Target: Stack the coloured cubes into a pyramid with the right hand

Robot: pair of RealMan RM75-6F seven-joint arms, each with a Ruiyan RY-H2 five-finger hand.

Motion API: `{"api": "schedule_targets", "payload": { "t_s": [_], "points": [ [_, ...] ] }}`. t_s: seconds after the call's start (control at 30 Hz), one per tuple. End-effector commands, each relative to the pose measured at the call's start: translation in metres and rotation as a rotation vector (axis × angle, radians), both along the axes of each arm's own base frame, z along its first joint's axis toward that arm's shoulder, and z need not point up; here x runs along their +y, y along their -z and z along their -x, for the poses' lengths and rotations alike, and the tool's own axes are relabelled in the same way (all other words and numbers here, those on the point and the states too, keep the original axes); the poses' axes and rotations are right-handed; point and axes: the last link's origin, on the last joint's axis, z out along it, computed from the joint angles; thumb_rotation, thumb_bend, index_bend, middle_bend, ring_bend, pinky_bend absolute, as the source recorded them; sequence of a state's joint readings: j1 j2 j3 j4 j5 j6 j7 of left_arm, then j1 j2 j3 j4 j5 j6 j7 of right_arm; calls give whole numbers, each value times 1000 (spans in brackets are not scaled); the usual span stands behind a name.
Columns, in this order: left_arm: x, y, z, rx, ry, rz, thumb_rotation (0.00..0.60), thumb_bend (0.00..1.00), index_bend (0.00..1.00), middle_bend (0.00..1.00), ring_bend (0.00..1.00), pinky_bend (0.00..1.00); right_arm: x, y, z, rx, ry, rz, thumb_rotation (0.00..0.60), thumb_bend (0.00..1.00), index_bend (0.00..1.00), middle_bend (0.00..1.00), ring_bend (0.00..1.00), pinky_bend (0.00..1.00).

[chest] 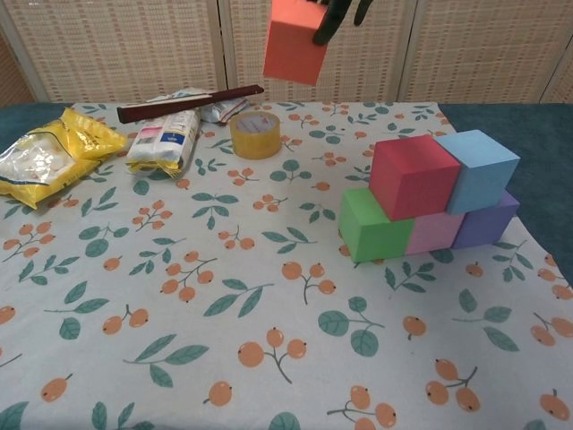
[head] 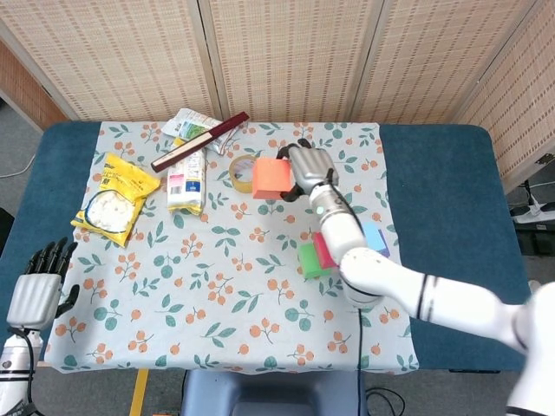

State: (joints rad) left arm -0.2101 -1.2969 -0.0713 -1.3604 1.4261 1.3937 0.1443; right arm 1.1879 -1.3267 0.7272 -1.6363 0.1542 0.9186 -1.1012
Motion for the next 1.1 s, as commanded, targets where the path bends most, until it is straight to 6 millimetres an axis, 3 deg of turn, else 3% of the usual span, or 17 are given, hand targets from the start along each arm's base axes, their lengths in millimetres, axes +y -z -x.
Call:
{"api": "schedule_targets", "payload": {
  "t_s": [0.03, 0.23, 0.5, 0.83, 1.1],
  "points": [
    [-4, 3, -5, 7, 21, 1, 600, 436, 0, 0, 0, 149, 31, -67, 32, 27, -22, -4, 600, 192, 668, 162, 7, 214],
    [-9, 8, -9, 29, 35, 8, 600, 436, 0, 0, 0, 149, 59, -98, 75, 98, -32, -115, 600, 219, 678, 162, 8, 214],
    [-12, 15, -14, 50, 49, 20, 600, 436, 0, 0, 0, 150, 78, -111, 115, 184, -90, -226, 600, 242, 692, 163, 8, 213],
    [-11, 20, -13, 67, 43, 29, 600, 435, 0, 0, 0, 149, 79, -104, 153, 247, -83, -269, 600, 256, 694, 163, 8, 212],
    [-10, 22, -12, 71, 37, 34, 600, 436, 0, 0, 0, 149, 75, -88, 163, 231, -80, -299, 600, 256, 694, 163, 9, 212]
  ]
}}
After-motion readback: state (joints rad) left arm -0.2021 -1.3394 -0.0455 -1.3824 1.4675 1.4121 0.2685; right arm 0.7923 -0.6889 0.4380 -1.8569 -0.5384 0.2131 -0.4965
